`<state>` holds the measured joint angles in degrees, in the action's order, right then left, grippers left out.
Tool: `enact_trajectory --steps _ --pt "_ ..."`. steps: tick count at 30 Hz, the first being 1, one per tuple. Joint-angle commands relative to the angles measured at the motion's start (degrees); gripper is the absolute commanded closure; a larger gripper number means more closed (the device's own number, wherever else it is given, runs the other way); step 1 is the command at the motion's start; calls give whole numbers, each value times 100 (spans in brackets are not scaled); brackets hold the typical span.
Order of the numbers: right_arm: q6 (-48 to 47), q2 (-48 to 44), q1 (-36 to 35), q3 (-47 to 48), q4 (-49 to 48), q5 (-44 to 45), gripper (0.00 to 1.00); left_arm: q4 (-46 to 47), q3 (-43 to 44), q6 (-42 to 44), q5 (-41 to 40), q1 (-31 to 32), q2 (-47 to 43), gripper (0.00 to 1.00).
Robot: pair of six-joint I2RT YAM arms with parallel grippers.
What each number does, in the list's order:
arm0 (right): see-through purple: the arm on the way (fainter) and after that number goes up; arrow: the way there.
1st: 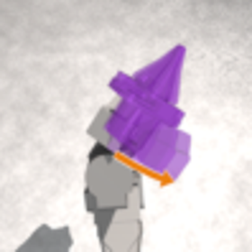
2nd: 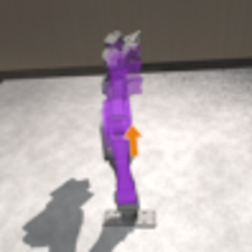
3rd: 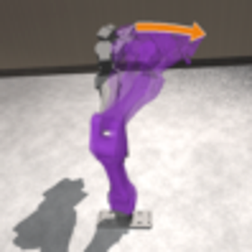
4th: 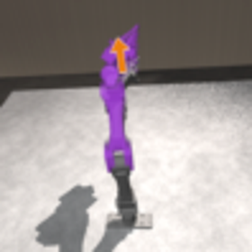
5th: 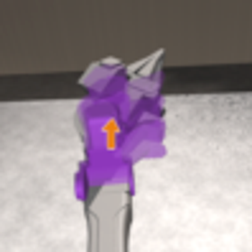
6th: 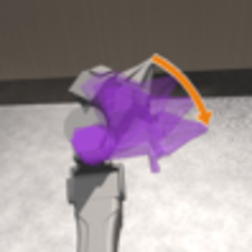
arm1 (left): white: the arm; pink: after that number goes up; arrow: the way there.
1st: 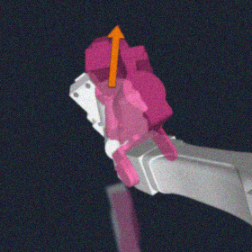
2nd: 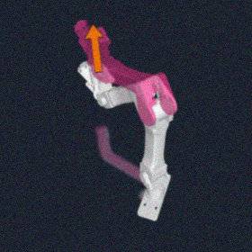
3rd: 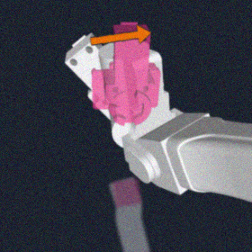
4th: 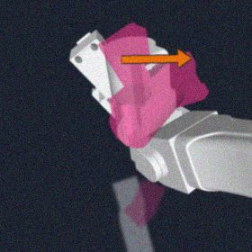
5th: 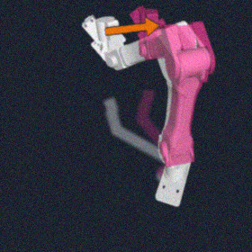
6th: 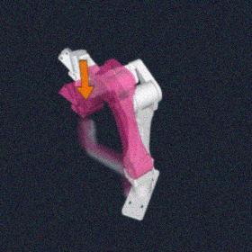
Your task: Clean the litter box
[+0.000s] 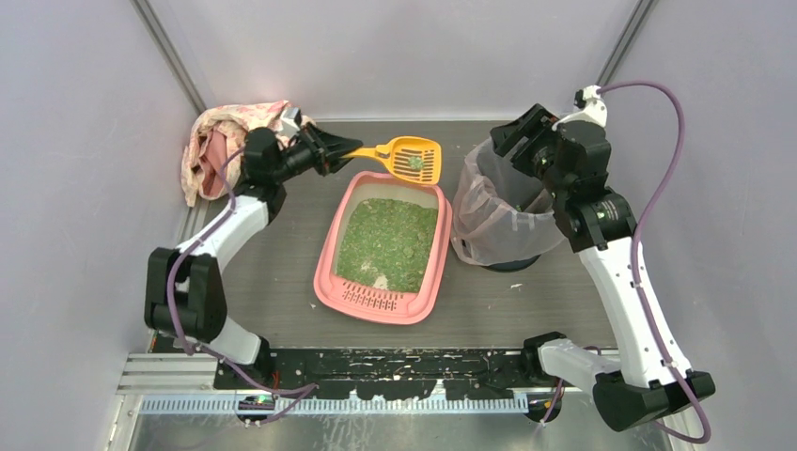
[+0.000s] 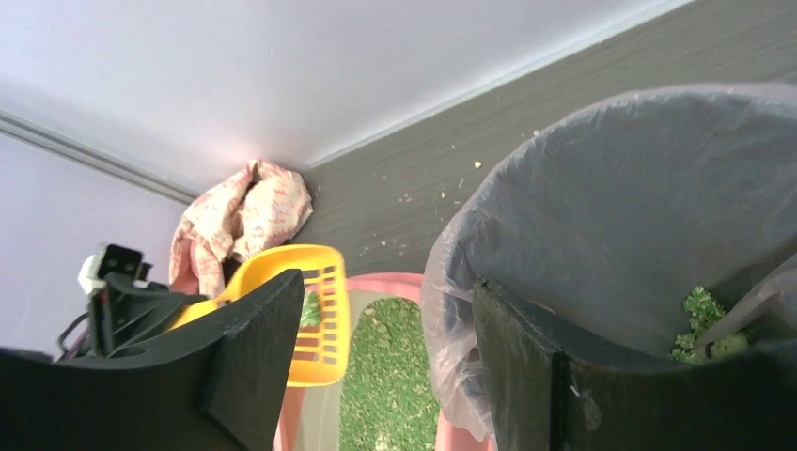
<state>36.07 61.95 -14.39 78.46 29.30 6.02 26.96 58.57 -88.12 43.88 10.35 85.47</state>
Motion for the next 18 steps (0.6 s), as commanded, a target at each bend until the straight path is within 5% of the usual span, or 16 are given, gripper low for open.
enact_trajectory --steps 1,12,18 --pt "-21 -351 42 417 -293 343 30 -169 1116 -21 -238 522 662 100" --pt "-287 -808 51 710 -64 1168 32 -562 5185 134 -326 1607 3384 100" --pt "-662 -919 56 797 56 1430 32 -1892 6912 2758 -100 2108 4069 100"
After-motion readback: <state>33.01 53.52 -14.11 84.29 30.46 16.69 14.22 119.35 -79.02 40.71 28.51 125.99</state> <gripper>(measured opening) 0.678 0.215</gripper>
